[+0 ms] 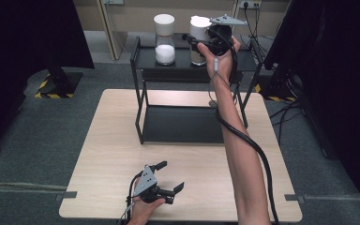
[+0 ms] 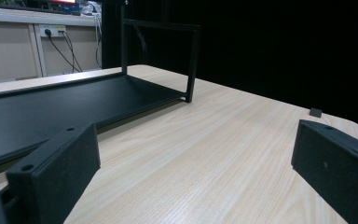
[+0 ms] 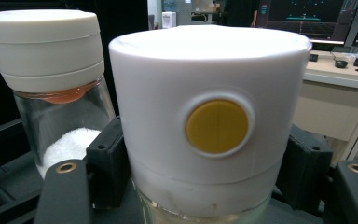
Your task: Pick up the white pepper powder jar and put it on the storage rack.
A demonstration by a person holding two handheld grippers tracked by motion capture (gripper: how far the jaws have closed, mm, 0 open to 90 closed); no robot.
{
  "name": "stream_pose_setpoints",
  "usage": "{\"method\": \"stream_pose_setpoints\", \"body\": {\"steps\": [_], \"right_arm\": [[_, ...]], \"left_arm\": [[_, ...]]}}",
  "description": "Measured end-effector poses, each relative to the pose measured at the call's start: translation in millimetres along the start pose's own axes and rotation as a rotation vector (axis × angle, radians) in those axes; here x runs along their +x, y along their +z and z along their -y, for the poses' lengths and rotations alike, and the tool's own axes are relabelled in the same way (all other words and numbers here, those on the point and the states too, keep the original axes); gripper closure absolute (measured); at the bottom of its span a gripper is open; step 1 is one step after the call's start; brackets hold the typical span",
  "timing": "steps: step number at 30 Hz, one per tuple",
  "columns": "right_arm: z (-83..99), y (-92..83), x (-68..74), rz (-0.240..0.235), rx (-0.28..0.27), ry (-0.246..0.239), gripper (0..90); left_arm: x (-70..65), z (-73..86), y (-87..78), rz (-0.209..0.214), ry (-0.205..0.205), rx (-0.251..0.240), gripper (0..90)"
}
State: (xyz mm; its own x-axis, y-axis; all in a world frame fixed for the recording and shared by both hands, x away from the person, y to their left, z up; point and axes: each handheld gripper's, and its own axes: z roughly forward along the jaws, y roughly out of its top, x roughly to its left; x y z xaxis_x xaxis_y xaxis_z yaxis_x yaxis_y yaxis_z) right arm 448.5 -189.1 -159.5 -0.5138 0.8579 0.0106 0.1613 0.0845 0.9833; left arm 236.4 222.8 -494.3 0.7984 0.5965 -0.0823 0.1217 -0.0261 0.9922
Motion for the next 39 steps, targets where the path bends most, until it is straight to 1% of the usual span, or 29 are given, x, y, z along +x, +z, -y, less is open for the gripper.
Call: {"method": "stream_pose_setpoints", "body": {"steps": [6,14,15,17,19,21,25,30,33,39], "right_arm": [[3.3,2.6,0.4,0.003,-0.002,-0.008,30.7],[6.3,1.7,-4.2,-0.005,-0.009,0.013,30.5],[6.5,1.6,-5.1,-0.007,-0.010,0.016,29.6],[6.0,1.0,-6.1,-0.010,-0.010,0.023,21.5],[5.1,-0.4,-7.3,-0.016,-0.010,0.026,17.8],[5.0,-2.8,-5.7,-0.005,-0.018,0.019,13.4],[4.4,-7.0,-6.5,-0.003,-0.016,0.032,4.7],[6.1,-13.0,-7.4,0.000,-0.017,0.026,1.4],[9.0,-17.9,-10.5,-0.021,-0.033,0.034,0.5],[13.2,-29.0,-11.9,-0.063,-0.050,0.029,0.4]], "left_arm": [[-0.2,-0.1,-0.3,0.001,0.002,-0.003,0.4],[0.2,0.2,0.4,0.002,0.001,0.003,0.4],[0.0,0.2,0.3,0.002,0.001,0.002,0.4],[-0.1,0.1,0.3,0.003,0.002,0.002,0.4],[-0.2,0.4,0.6,0.003,0.002,0.003,0.4],[-0.4,0.3,0.7,0.005,0.004,0.004,0.4],[-0.8,0.6,1.0,0.006,0.004,0.003,0.4],[-0.9,0.7,1.2,0.006,0.004,0.007,0.4],[-1.0,0.8,1.4,0.007,0.004,0.007,0.4],[-1.4,0.7,1.6,0.008,0.007,0.010,0.4]]}}
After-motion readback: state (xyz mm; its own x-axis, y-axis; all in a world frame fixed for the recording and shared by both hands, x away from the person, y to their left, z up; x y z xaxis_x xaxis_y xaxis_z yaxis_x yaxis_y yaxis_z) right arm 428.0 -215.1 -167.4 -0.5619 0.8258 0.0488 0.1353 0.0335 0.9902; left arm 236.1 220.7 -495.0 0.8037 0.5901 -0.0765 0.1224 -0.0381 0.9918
